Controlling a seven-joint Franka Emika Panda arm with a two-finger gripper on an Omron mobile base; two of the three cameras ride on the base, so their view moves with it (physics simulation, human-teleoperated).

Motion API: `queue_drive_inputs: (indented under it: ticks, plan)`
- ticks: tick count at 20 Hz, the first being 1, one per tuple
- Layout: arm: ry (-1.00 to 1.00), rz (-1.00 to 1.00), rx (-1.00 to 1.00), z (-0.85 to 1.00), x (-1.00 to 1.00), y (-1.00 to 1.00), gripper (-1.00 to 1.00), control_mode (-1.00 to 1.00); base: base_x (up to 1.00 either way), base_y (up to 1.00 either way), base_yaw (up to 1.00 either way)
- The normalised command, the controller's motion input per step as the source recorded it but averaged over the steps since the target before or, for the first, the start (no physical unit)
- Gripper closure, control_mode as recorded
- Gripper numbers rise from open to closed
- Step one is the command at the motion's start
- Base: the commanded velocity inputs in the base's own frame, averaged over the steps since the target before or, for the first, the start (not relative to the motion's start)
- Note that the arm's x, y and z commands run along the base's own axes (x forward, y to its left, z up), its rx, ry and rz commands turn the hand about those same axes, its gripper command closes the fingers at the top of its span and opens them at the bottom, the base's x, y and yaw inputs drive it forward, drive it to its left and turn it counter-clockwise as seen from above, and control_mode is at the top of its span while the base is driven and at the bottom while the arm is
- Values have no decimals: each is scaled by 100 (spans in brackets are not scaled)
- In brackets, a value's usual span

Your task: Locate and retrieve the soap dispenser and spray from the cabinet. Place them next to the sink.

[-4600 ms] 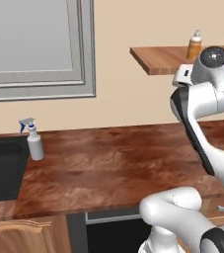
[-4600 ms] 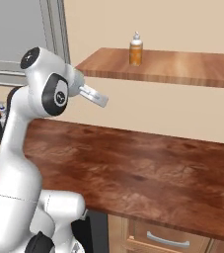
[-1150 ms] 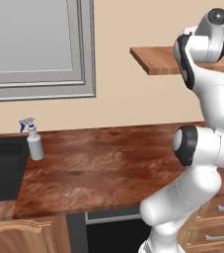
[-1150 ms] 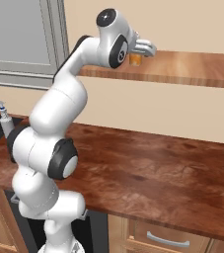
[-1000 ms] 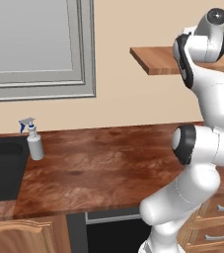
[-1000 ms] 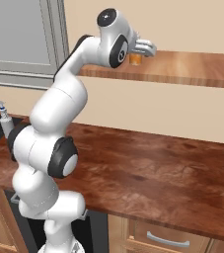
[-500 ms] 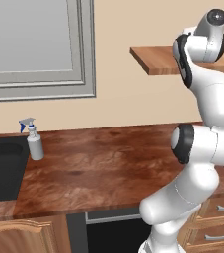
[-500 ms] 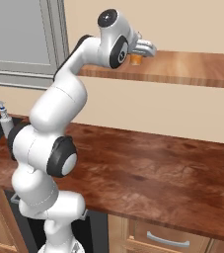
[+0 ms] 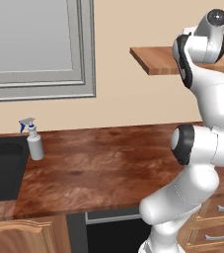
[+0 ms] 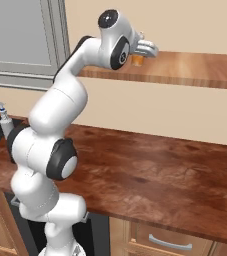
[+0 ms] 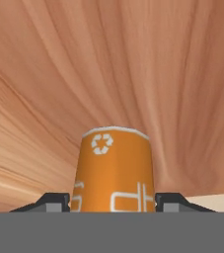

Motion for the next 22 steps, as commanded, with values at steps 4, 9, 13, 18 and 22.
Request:
queue_drive_inputs:
  ticks: [4, 9, 13, 18, 22]
  plan:
    - [-12, -12, 0, 24, -46, 39, 100, -100, 0, 0, 0]
    - [-15, -15, 1, 19, -64, 43, 100, -100, 0, 0, 0]
    - [-15, -18, 7, 0, -78, 49, 100, -100, 0, 0, 0]
    - [-11, -5, 13, 12, -86, 34, 100, -100, 0, 0, 0]
    - [-9, 1, 8, 29, -70, 50, 100, -100, 0, 0, 0]
